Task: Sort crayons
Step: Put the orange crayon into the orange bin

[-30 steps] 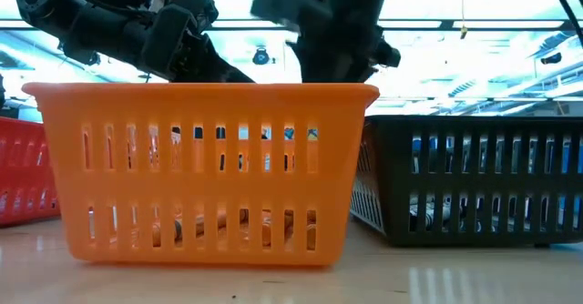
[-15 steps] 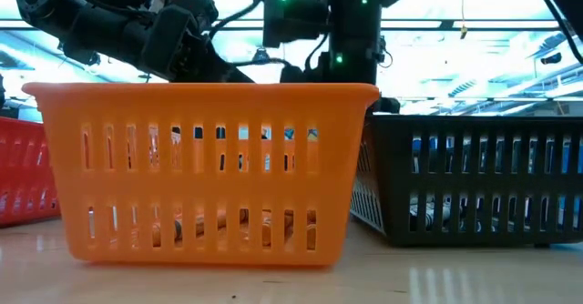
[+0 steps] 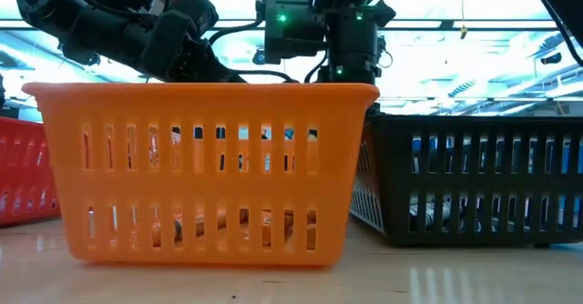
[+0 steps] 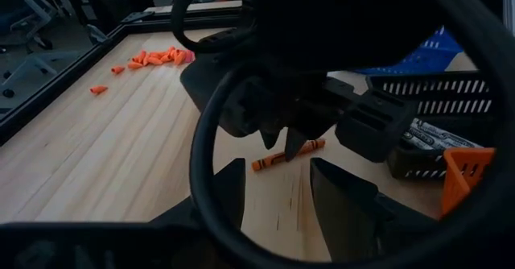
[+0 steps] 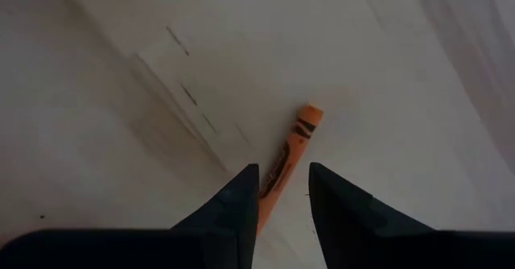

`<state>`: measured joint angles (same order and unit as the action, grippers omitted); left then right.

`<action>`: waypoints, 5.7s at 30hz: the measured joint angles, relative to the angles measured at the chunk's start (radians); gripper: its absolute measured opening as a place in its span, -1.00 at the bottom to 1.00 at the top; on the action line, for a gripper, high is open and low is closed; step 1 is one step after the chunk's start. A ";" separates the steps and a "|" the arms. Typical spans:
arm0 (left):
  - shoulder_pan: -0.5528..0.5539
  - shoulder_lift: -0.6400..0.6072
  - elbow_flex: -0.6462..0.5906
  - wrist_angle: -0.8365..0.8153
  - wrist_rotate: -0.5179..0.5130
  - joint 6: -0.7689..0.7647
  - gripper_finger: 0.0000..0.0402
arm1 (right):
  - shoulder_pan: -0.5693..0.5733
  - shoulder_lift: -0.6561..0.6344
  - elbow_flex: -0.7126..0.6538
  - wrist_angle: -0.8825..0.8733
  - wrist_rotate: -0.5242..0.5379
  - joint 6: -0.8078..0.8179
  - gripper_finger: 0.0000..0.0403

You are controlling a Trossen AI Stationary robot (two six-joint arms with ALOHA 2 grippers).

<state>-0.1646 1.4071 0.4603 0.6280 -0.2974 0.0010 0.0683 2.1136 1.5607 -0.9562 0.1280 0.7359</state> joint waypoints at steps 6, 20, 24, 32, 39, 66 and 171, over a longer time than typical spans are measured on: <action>0.000 0.000 0.000 0.000 0.000 0.000 -0.24 | -0.019 0.000 0.000 0.000 -0.021 -0.014 -0.43; 0.000 0.000 0.000 0.003 0.003 0.001 -0.24 | -0.040 -0.001 -0.053 0.092 -0.086 -0.024 -0.43; 0.000 0.000 0.000 0.005 0.004 0.001 -0.24 | -0.047 -0.011 -0.122 0.178 -0.116 -0.008 -0.43; 0.000 0.000 0.000 0.005 0.005 0.012 -0.24 | -0.046 -0.010 -0.137 0.192 -0.105 -0.004 -0.45; 0.000 0.000 0.000 0.004 0.005 0.013 -0.24 | -0.039 -0.011 -0.138 0.199 -0.066 -0.023 -0.71; 0.000 0.000 0.001 0.004 0.005 0.012 -0.24 | 0.030 -0.232 -0.144 0.284 0.150 -0.076 -0.85; -0.119 0.000 0.010 0.148 0.123 -0.294 -0.80 | 0.372 -0.663 -0.784 0.737 0.692 -0.415 -0.57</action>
<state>-0.2835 1.4071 0.4700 0.7759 -0.1743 -0.2930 0.4407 1.4507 0.7762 -0.2195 0.8195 0.3206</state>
